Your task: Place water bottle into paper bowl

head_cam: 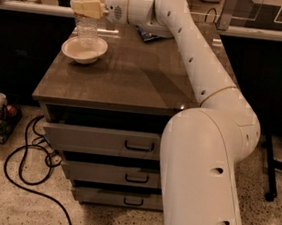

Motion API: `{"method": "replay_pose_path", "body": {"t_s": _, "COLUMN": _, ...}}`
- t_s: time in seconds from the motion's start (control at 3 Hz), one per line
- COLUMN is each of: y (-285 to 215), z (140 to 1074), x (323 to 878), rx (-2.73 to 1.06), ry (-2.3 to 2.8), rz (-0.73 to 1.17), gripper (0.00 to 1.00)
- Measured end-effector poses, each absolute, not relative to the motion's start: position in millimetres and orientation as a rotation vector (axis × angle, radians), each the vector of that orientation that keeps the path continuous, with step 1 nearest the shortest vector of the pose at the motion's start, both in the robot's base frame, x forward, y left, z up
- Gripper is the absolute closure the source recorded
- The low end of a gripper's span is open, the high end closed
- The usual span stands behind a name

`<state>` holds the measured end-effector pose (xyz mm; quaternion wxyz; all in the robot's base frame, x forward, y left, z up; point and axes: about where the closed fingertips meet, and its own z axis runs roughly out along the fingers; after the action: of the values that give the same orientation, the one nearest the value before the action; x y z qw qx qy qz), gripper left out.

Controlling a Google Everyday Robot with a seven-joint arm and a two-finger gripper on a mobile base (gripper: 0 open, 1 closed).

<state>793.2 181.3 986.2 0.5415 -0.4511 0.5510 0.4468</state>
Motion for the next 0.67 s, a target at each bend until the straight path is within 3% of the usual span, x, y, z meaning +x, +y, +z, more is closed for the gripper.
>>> {"method": "replay_pose_path", "body": {"t_s": 0.67, "y": 192.9, "z": 968.3, "x": 794.7, "rx": -1.092, "ry": 1.273, "rz": 1.057, "gripper": 1.00}}
